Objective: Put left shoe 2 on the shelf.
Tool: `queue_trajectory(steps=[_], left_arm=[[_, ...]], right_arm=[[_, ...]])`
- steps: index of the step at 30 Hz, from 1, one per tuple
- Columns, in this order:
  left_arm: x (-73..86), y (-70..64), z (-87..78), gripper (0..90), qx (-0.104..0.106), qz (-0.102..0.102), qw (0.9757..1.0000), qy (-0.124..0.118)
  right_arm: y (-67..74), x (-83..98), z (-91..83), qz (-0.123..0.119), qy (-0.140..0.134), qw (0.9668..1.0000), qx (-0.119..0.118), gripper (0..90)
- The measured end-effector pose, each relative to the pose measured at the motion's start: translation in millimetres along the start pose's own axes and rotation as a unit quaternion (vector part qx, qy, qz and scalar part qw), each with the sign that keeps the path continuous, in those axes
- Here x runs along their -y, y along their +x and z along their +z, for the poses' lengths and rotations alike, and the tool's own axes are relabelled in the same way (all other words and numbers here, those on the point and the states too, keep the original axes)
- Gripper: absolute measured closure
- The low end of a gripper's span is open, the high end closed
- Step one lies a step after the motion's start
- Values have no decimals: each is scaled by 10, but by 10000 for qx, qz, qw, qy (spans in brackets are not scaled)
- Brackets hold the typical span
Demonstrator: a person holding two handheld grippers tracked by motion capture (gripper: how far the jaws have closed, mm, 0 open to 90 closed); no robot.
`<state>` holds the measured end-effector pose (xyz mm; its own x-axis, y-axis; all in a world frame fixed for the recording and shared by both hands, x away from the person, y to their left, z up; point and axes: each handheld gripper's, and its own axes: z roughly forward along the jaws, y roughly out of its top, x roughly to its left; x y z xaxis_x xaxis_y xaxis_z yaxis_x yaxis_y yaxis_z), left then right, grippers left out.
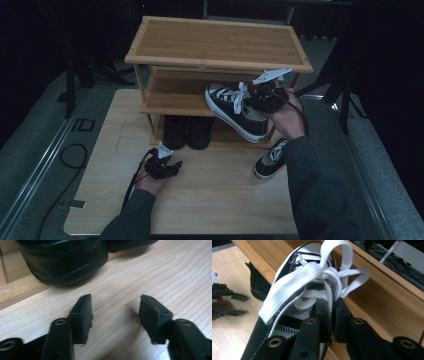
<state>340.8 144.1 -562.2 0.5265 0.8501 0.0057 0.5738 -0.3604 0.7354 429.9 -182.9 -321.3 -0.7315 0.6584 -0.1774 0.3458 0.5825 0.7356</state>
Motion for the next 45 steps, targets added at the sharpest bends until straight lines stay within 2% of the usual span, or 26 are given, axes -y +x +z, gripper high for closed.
queue_trajectory(steps=[1,3,6,11,15,17,22,25,29,30,31,34,36,41,44,45], left_arm=[[-12,-24,-4,506,-53,45,10000,41],[-47,-90,-31,528,1,-45,10000,-63],[-133,-202,-112,545,260,-67,9990,-353],[-295,-403,-147,565,534,101,9972,-518],[-426,-503,-85,644,758,188,9954,-549],[-490,-557,-42,666,790,219,9950,-565],[-672,-697,130,694,799,524,9941,-515],[-761,-741,236,712,851,522,9935,-551],[-861,-829,382,797,722,694,9939,-454],[-883,-846,431,833,579,786,9945,-373],[-892,-847,460,873,533,785,9949,-342],[-925,-834,555,897,428,552,9968,-376],[-946,-830,596,899,341,504,9975,-353],[-993,-833,734,898,163,369,9987,-323],[-1027,-855,816,898,70,247,9989,-394],[-1041,-862,830,897,36,358,9989,-311]], right_arm=[[-3,0,-4,-7,21,10000,-30,809],[-14,6,-12,-9,74,10000,-64,763],[-14,19,-36,-6,120,9999,-43,749],[-12,17,-95,-46,87,9999,-53,730],[-24,36,-169,-68,111,9998,-126,692],[-25,46,-201,-78,99,9998,-120,685],[-62,63,-302,-81,-30,9997,-248,660],[-101,72,-373,-23,-160,9994,-290,658],[-160,97,-472,36,-268,9994,-223,677],[-170,107,-477,61,-260,9994,-203,696],[-184,129,-476,71,-205,9996,-174,725],[-205,209,-453,21,-39,10000,-63,848],[-228,271,-441,45,22,10000,-45,898],[-241,422,-385,128,163,9998,-59,900],[-221,535,-335,145,238,9996,-74,900],[-211,574,-322,163,255,9995,-93,900]])
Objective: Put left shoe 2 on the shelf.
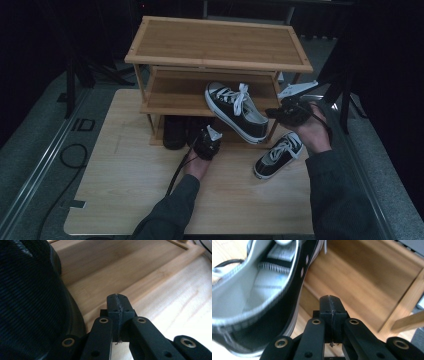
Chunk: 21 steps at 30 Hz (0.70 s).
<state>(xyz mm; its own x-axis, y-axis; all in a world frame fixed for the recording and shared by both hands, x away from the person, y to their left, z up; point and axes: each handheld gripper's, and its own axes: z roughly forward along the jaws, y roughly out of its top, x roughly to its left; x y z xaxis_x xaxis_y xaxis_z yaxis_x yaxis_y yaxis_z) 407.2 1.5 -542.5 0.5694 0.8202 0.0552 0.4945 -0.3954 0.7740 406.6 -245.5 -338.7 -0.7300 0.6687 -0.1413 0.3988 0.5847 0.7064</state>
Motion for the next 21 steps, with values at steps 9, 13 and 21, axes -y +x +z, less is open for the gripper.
queue_trajectory(steps=[9,13,21], left_arm=[[-39,-72,218,897,-304,63,9995,106],[-57,-36,244,896,-295,-49,9995,96],[-110,-6,309,889,-397,-81,9990,206]], right_arm=[[96,271,45,-24,53,9999,-155,900],[162,361,-9,-106,24,9997,-219,900],[312,499,-138,-283,60,9991,-320,900]])
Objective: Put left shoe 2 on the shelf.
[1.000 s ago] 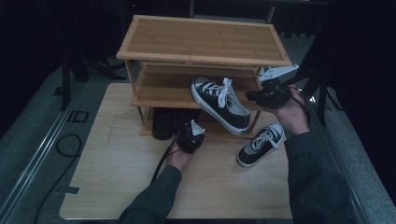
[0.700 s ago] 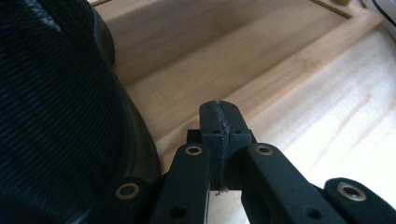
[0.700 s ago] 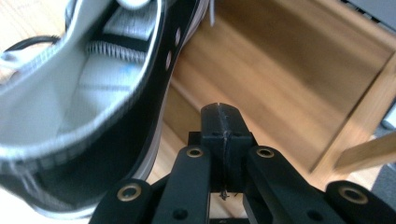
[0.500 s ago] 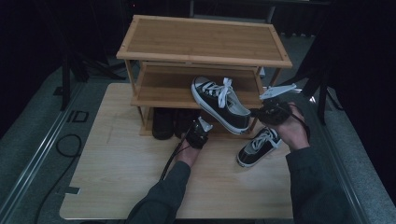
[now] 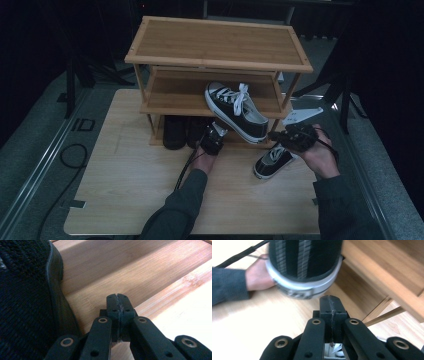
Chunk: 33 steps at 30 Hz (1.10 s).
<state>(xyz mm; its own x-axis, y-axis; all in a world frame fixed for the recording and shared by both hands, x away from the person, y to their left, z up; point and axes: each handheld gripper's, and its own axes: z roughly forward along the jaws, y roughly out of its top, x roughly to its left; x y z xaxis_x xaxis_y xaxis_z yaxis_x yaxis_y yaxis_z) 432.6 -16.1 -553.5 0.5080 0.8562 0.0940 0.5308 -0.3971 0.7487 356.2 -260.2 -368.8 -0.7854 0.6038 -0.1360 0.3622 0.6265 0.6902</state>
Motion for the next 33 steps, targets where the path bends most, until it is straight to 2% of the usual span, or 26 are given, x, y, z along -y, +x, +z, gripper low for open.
queue_trajectory(steps=[4,7,8,12,17,23,28,33], left_arm=[[-3,-32,26,889,-88,13,10000,-39],[-7,-19,47,889,-12,-172,9998,-60],[-11,-10,44,890,-6,-129,9999,-1],[-16,-9,69,891,4,-245,9997,-16],[-19,-15,66,894,-22,-140,9999,22],[-17,-30,74,895,-37,-176,9998,-41],[-14,-37,74,895,-72,-153,9998,-45],[-17,-24,69,896,-60,-136,9999,7]], right_arm=[[110,20,-65,-119,-28,9998,-137,900],[189,-8,-116,-246,-100,9994,-216,900],[211,-19,-120,-280,-94,9993,-217,900],[230,-39,-119,-305,-79,9991,-294,900],[226,-54,-117,-281,-93,9988,-384,900],[306,-114,-73,-375,-202,9969,-663,900],[426,-251,22,-618,-213,9938,-901,900],[497,-370,85,-725,-295,9921,-983,900]])
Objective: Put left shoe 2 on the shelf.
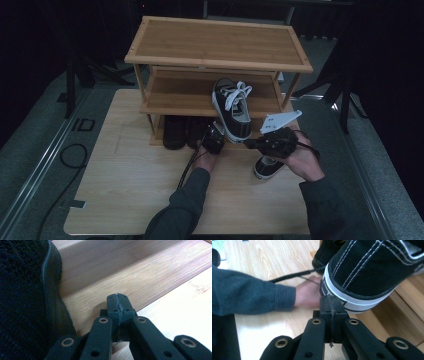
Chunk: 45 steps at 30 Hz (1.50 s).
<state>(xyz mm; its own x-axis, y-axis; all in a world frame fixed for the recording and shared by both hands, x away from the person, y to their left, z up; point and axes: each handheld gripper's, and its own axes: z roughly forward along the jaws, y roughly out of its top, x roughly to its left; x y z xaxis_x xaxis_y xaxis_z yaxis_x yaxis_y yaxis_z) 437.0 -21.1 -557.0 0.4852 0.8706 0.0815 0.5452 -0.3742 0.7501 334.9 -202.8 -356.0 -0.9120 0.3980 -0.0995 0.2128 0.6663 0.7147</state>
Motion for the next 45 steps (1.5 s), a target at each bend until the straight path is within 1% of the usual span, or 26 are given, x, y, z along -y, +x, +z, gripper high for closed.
queue_trajectory(steps=[2,3,4,6,7,9,10,11,12,13,15,18,22,23,26,27,28,30,33,34,35,38,41,45], left_arm=[[-2,-3,0,897,0,-1,10000,5],[-3,-5,0,897,-4,2,10000,6],[-3,-5,0,897,-6,-6,10000,11],[-4,-3,-2,897,-10,-47,10000,21],[-4,-4,-2,898,-12,-46,10000,25],[-5,-6,-2,898,-19,-55,10000,29],[-5,-9,0,898,-17,-93,10000,8],[-5,-9,1,899,-3,-122,9999,-2],[-6,-9,0,899,-2,-121,9999,2],[-6,-9,0,899,-4,-114,9999,3],[-6,-6,-4,899,-19,-63,10000,37],[-8,-10,-5,899,-35,-66,10000,41],[-13,-18,-4,899,-57,-63,9999,56],[-15,-16,-6,899,-57,-27,9999,80],[-16,-18,-4,899,-56,-41,10000,70],[-16,-22,-3,900,-65,-50,9999,61],[-16,-23,-3,899,-70,-47,9999,61],[-16,-24,-3,900,-75,-49,9999,64],[-17,-27,-4,900,-90,-40,9999,70],[-17,-30,-2,899,-56,-57,9999,75],[-18,-30,-6,900,-111,-21,9999,83],[-24,-27,-10,900,-143,46,9998,140],[-25,-27,-10,900,-144,48,9998,140],[-26,-33,-12,900,-168,81,9997,158]], right_arm=[[-7,-38,20,-1,-51,10000,25,900],[-15,-62,32,-10,-60,9999,82,900],[-29,-90,47,-6,-96,9999,77,900],[-41,-121,72,-17,-108,9999,-5,900],[-34,-132,94,-26,-59,10000,28,900],[-37,-142,122,-13,29,9997,253,900],[-59,-144,139,40,74,9993,369,900],[-89,-143,150,133,49,9993,337,900],[-116,-140,156,161,2,9995,274,900],[-127,-137,161,168,-21,9996,238,900],[-126,-137,169,145,-31,9995,263,900],[-135,-143,180,176,-49,9995,245,900],[-151,-159,232,251,-96,9991,316,900],[-150,-165,249,261,-113,9990,338,900],[-159,-182,289,291,-141,9987,392,900],[-169,-188,307,292,-132,9985,449,900],[-179,-200,328,344,-134,9981,500,900],[-202,-215,356,359,-172,9982,447,900],[-208,-231,383,385,-204,9981,435,900],[-208,-234,389,387,-204,9981,438,900],[-212,-239,398,402,-220,9980,433,900],[-217,-252,429,444,-259,9976,459,900],[-223,-261,450,438,-280,9975,480,900],[-238,-281,502,491,-324,9967,552,900]])
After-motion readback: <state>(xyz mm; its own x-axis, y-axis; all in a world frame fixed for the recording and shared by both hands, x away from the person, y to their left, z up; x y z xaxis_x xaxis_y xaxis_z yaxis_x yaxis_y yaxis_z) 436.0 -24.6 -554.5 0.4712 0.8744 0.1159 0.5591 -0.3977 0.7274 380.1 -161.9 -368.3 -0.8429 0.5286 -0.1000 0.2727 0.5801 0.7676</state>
